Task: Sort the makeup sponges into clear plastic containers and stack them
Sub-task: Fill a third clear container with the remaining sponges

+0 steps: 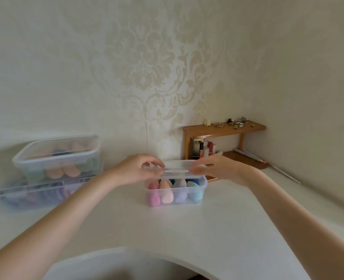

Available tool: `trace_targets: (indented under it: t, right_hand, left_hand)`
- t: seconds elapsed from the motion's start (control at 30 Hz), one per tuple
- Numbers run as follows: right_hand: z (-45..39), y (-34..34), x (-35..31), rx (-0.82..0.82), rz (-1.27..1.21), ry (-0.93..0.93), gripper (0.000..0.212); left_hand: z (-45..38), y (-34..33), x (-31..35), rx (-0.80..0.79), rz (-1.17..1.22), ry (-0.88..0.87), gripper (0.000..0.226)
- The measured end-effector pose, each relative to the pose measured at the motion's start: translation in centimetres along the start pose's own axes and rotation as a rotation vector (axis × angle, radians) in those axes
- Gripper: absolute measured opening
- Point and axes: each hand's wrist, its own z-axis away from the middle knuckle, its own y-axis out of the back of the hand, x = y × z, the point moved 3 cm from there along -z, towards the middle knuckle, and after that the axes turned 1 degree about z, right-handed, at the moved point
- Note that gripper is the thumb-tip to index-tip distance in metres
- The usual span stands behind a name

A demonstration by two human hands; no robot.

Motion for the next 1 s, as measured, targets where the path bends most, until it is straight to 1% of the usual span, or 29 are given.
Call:
trace_targets:
  t: [0.07,0.1,0.13,0.2,0.23,0.3,0.37,0.43,0.5,0.6,0.67,0.73,0.8,0.87,0.93,1.0]
  right_hand:
    - [0.2,-0.9,0.0,0.014,0.118,0.029,0.042]
    - [0.4,-1.5,-0.1,0.049,0.166,0.046,0.041]
    - [0.5,-1.8,-0.1,0.094,0.184,0.055,0.043]
    - [0.7,-2.7,-0.1,0.165,0.201,0.063,0.047]
    - [0.8,-2.9,0.0,0.205,0.205,0.068,0.048]
    - [0.8,-3.9,0.3,0.269,0.232,0.084,0.05]
    - [0.9,-5.0,0.6,0.322,0.292,0.113,0.05]
    - [0.9,-5.7,1.0,0.373,0.324,0.153,0.048]
    - [0.9,-5.7,0.9,0.412,0.317,0.184,0.047]
    - [1.1,-4.1,-1.3,0.558,0.226,0.267,0.046]
    - [1.1,-2.6,-4.4,0.682,0.183,0.368,0.044]
    - [0.5,-1.5,-8.1,0.759,0.12,0.488,0.042]
    - [-0.9,-1.3,-11.8,0.766,0.042,0.566,0.042]
    - [-2.9,-2.3,-15.6,0.731,-0.046,0.615,0.041]
    - [-4.9,-4.3,-19.0,0.69,-0.087,0.65,0.041]
    - [-6.3,-6.4,-21.0,0.64,-0.061,0.638,0.044]
  left_hand:
    - [0.4,-1.5,-0.4,-0.054,-0.163,-0.062,0.057]
    - [0.8,-2.1,-0.8,-0.054,-0.192,-0.073,0.068]
    - [0.8,-2.7,-1.0,-0.034,-0.206,-0.08,0.068]
    - [1.3,-3.5,-1.6,0.041,-0.24,-0.072,0.048]
    - [1.4,-4.0,-1.5,0.087,-0.291,-0.09,0.041]
    - [1.7,-5.1,-1.2,0.167,-0.419,-0.101,0.038]
    - [2.0,-5.8,-0.5,0.216,-0.485,-0.081,0.037]
    - [1.8,-5.7,-0.1,0.226,-0.495,-0.067,0.034]
    - [1.9,-5.0,-0.1,0.232,-0.447,-0.036,0.033]
    - [2.3,-2.3,0.3,0.344,-0.416,-0.071,0.039]
    - [3.2,1.2,0.7,0.471,-0.417,-0.11,0.038]
    - [4.3,5.5,1.0,0.584,-0.395,-0.131,0.036]
    - [5.9,9.6,0.6,0.682,-0.382,-0.106,0.032]
    - [7.7,13.1,-0.8,0.785,-0.405,-0.034,0.032]
    - [9.6,15.3,-3.2,0.866,-0.436,0.068,0.034]
    - [10.8,15.9,-5.8,0.895,-0.445,0.15,0.038]
